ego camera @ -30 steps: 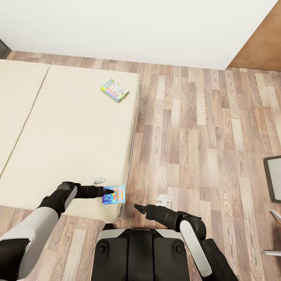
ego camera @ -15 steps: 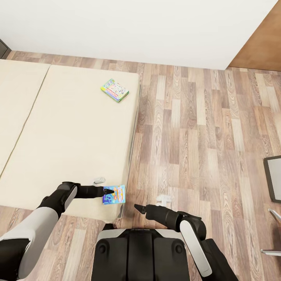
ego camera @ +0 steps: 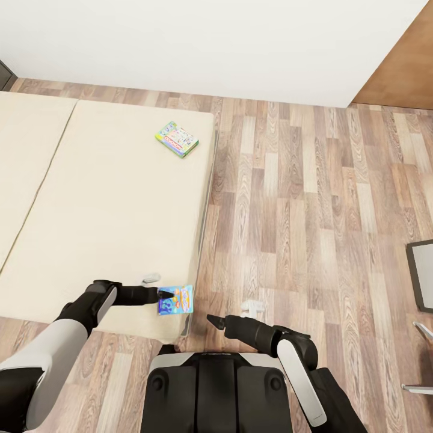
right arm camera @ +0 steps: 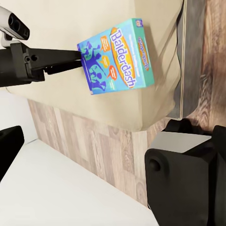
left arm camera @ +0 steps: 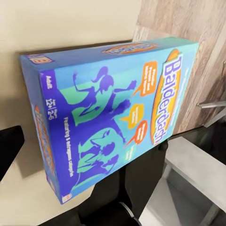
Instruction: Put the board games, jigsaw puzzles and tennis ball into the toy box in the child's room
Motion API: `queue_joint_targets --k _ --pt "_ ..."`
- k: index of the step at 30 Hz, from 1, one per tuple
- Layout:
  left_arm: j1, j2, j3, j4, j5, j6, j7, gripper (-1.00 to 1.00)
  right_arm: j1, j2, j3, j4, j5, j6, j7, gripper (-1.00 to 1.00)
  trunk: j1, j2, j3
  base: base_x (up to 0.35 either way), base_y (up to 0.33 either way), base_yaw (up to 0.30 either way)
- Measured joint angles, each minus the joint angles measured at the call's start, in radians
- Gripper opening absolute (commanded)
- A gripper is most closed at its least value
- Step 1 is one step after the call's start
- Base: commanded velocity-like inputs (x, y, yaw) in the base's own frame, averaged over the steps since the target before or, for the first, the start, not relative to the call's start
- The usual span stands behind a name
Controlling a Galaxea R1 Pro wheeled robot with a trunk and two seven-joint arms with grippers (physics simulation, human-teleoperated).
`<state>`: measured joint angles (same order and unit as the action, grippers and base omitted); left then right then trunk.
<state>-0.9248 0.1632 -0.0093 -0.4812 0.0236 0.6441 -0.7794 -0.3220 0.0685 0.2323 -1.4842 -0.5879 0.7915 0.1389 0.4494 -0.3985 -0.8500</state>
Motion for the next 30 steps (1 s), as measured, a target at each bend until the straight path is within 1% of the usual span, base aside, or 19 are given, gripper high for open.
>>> queue_joint_targets --k 3,6,9,14,19,20,21,23,26,30 --pt "-0.001 0.014 0.002 0.000 0.000 0.000 -0.003 1.00 0.000 0.000 0.000 0.000 0.000 0.000 0.001 1.00 0.000 0.000 0.000 0.000 0.000 0.000" --pt "0.000 0.038 0.012 0.000 0.000 0.000 -0.008 1.00 0.000 -0.002 -0.001 0.000 0.000 -0.001 0.005 1.00 0.000 0.000 0.000 0.000 0.000 0.000" --pt "0.000 0.067 0.032 -0.001 0.000 -0.001 -0.012 1.00 0.000 -0.005 -0.001 0.000 0.000 -0.001 0.012 1.00 0.000 0.000 0.000 0.000 0.000 0.000" --pt "0.000 0.113 0.097 -0.001 0.000 -0.001 -0.021 1.00 0.000 -0.016 -0.010 0.000 0.001 -0.002 0.026 1.00 0.000 0.000 0.000 0.000 0.000 0.000" --pt "0.001 0.156 0.168 -0.001 -0.001 -0.001 -0.040 1.00 0.000 -0.026 -0.040 0.000 0.001 -0.002 0.040 1.00 0.000 0.000 0.000 0.000 0.000 0.000" --pt "0.001 0.165 0.180 -0.001 -0.001 -0.001 -0.047 1.00 0.000 -0.027 -0.046 0.000 0.001 -0.002 0.043 1.00 0.000 0.000 0.000 0.000 0.000 0.000" --pt "0.001 0.165 0.180 -0.001 -0.001 -0.001 -0.047 1.00 0.000 -0.027 -0.046 0.000 0.001 -0.002 0.043 1.00 0.000 0.000 0.000 0.000 0.000 0.000" --pt "0.002 0.182 0.197 0.000 -0.001 -0.001 -0.065 1.00 0.000 -0.029 -0.056 0.000 0.001 -0.002 0.050 1.00 0.000 0.000 0.000 0.000 0.000 0.000" --pt "0.003 0.203 0.214 0.003 -0.001 -0.001 -0.104 1.00 0.000 -0.030 -0.066 0.000 0.001 -0.002 0.061 1.00 0.000 0.000 0.000 0.000 0.000 0.000" --pt "0.009 0.217 0.224 0.007 -0.001 -0.002 -0.169 1.00 0.000 -0.032 -0.073 0.000 0.001 -0.002 0.071 1.00 0.000 0.000 0.000 0.000 0.000 0.000"
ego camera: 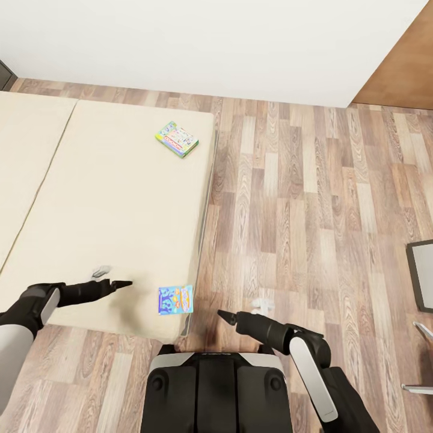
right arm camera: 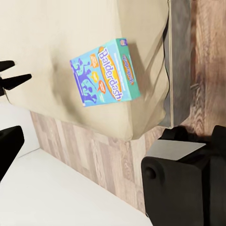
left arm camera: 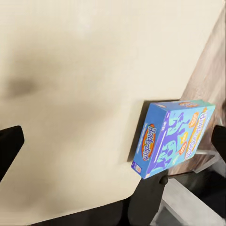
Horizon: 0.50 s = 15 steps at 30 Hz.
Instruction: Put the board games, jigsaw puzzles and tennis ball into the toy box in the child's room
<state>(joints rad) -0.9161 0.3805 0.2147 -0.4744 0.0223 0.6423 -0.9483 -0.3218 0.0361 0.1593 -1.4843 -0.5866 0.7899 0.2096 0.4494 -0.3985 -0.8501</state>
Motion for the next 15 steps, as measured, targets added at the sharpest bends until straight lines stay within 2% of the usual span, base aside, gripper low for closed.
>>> queue_joint_targets --k 7,9,15 --pt "0.035 0.012 0.015 0.001 0.000 -0.001 -0.094 1.00 0.000 -0.004 -0.004 0.000 0.000 -0.001 0.006 1.00 0.000 0.000 0.000 0.000 0.000 0.000" --pt "0.050 0.021 0.031 0.002 0.000 -0.002 -0.129 1.00 -0.001 -0.005 -0.005 0.000 0.000 -0.001 0.007 1.00 0.000 0.000 0.000 0.000 0.000 0.000" --pt "0.088 0.030 0.077 0.002 0.000 -0.005 -0.179 1.00 -0.001 -0.006 -0.006 0.000 0.000 -0.001 0.008 1.00 0.000 0.000 0.000 0.000 0.000 0.000"
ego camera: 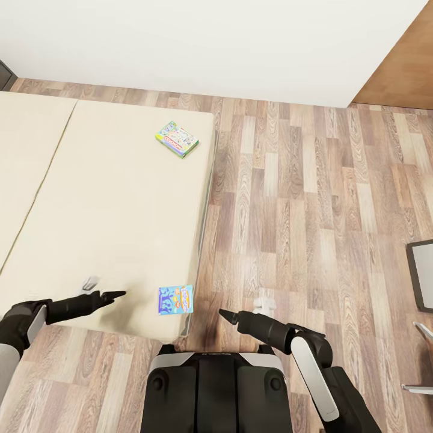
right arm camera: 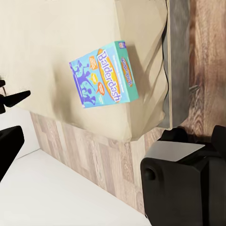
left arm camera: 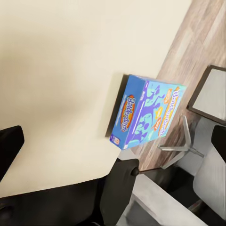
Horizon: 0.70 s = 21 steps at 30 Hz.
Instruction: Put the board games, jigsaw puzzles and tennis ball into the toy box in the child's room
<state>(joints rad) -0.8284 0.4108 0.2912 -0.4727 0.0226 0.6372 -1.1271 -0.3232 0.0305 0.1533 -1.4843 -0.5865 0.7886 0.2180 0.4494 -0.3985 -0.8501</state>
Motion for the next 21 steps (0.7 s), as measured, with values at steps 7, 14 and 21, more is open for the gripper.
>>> queue_joint_targets --k 7,14,21 --pt "0.040 0.003 0.047 0.000 0.000 -0.032 -0.049 1.00 -0.001 0.001 0.000 0.000 0.000 -0.001 0.007 1.00 0.000 0.000 0.000 0.000 0.000 0.000" --pt "0.073 0.004 0.078 0.000 -0.001 -0.068 -0.105 1.00 -0.002 0.001 -0.002 0.000 0.000 -0.002 0.019 1.00 0.000 0.000 0.000 0.000 0.000 0.000" --pt "0.102 0.011 0.114 -0.005 0.001 -0.085 -0.142 1.00 -0.002 0.002 -0.015 0.000 0.000 -0.004 0.036 1.00 0.000 0.000 0.000 0.000 0.000 0.000"
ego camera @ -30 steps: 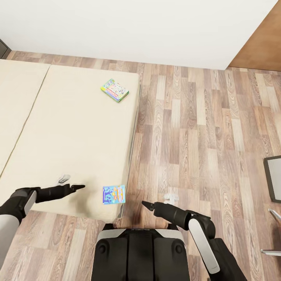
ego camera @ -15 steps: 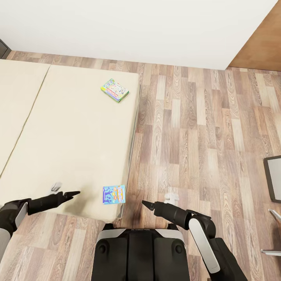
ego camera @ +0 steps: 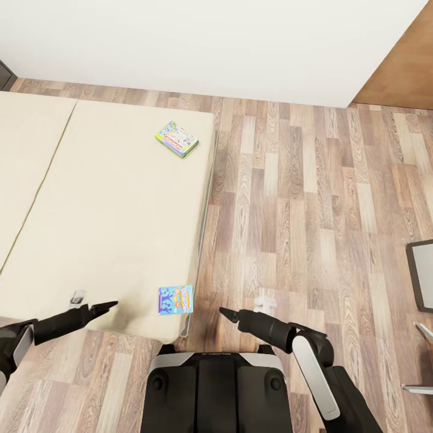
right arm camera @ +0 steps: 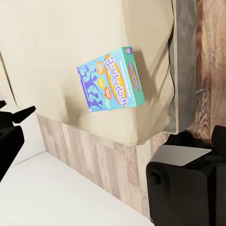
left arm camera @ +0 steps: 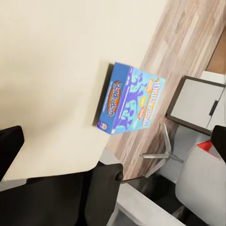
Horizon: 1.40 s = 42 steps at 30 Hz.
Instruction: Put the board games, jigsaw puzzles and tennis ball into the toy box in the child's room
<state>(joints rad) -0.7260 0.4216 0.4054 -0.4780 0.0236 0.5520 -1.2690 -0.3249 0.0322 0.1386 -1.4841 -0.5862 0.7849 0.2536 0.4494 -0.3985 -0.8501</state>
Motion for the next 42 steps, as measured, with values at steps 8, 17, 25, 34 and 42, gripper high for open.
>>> queue_joint_targets --k 8,17,25,34,42 --pt "0.008 0.021 0.048 -0.006 0.001 -0.002 -0.046 1.00 0.000 0.001 -0.016 0.002 0.001 -0.009 0.005 1.00 0.000 0.000 0.000 0.000 0.000 0.000" --pt "0.010 0.073 0.074 -0.007 0.000 0.000 -0.135 1.00 0.000 0.001 -0.044 0.010 0.001 -0.042 0.007 1.00 0.000 0.000 0.000 0.000 0.000 0.000" --pt "0.011 0.095 0.076 -0.006 0.000 0.004 -0.155 1.00 0.000 0.005 -0.049 0.013 -0.001 -0.049 0.006 1.00 0.000 0.000 0.000 0.000 0.000 0.000" --pt "0.012 0.098 0.077 -0.005 0.000 0.004 -0.159 1.00 0.000 0.008 -0.050 0.010 -0.001 -0.049 0.007 1.00 0.000 0.000 0.000 0.000 0.000 0.000" --pt "0.012 0.096 0.075 -0.006 0.000 0.004 -0.160 1.00 0.000 0.011 -0.049 0.004 -0.002 -0.049 0.008 1.00 0.000 0.000 0.000 0.000 0.000 0.000"
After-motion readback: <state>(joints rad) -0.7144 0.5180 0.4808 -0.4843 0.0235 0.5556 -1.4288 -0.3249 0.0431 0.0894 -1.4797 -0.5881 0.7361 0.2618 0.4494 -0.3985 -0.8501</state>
